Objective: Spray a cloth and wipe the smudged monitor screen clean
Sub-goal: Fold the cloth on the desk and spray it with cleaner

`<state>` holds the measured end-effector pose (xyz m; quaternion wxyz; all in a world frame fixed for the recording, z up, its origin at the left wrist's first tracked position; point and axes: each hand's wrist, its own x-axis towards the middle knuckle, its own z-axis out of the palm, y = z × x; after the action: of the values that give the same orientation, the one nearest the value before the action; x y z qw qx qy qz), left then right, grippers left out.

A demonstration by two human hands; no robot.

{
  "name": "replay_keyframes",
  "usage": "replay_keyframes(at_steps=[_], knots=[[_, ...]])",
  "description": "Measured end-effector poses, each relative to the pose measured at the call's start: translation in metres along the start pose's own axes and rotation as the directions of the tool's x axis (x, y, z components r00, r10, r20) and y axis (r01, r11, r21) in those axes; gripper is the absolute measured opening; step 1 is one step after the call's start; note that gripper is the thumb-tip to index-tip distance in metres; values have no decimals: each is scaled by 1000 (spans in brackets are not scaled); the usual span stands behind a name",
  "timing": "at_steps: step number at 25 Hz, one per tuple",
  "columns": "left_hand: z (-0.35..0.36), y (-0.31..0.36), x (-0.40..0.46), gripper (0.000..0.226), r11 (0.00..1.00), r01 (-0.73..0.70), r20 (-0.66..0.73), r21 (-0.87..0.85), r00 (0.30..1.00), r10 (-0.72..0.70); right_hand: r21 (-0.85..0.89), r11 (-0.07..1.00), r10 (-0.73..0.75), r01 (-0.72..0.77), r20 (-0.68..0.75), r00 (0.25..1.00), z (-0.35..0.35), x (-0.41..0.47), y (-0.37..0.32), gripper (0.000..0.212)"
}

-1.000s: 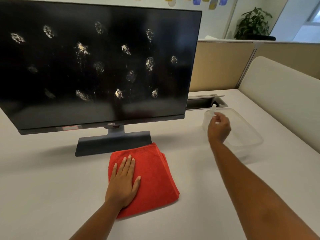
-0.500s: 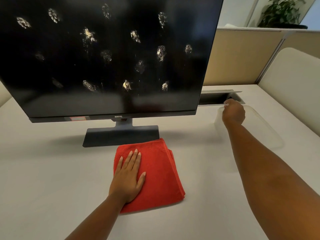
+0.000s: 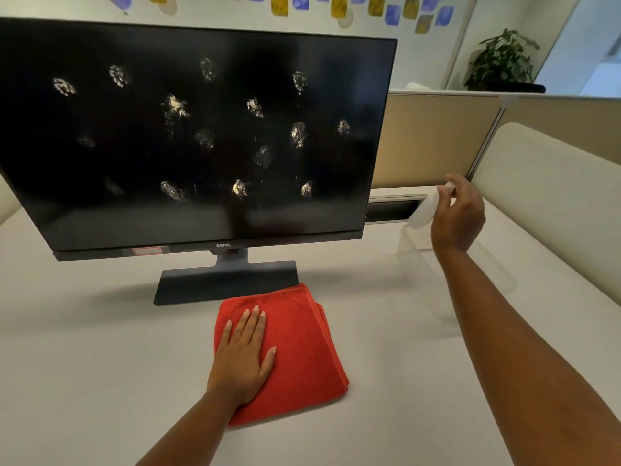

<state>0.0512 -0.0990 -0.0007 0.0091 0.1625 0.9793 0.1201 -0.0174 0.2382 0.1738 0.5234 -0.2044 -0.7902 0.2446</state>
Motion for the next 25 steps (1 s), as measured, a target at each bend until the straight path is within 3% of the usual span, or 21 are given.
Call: replay_keyframes(at_steps=[6,8,9,12,15,20,22,25], knots=[[-15,9,-1,86,1000,0,75,22,997,-2,215,976,-13,-28,187,982,-35,-40,-53,20],[-29,15,0,69,994,6,27,-110,1000,-3,265,960,-1,-87,315,949,-38,-64,-74,18],[-39,19,1,66,966,8,-7,-257,1000,-10,284,952,-8,-110,384,923,-38,-77,-85,17],[-74,28,-6,69,766,-91,-127,-636,992,12,363,916,-63,-169,548,834,-42,-121,-121,15],[-93,34,-8,64,712,-196,-252,-675,967,28,393,894,-69,-217,598,799,-38,-151,-139,14],[-103,28,-15,48,706,-169,-314,-688,946,-80,464,835,-81,-297,637,766,-47,-166,-156,15],[-109,25,-20,38,634,-185,-298,-751,952,-75,480,784,-108,-394,731,674,-52,-169,-160,28],[-117,24,-25,27,498,-199,-243,-844,970,-24,416,709,-143,-570,876,461,-56,-178,-159,43]])
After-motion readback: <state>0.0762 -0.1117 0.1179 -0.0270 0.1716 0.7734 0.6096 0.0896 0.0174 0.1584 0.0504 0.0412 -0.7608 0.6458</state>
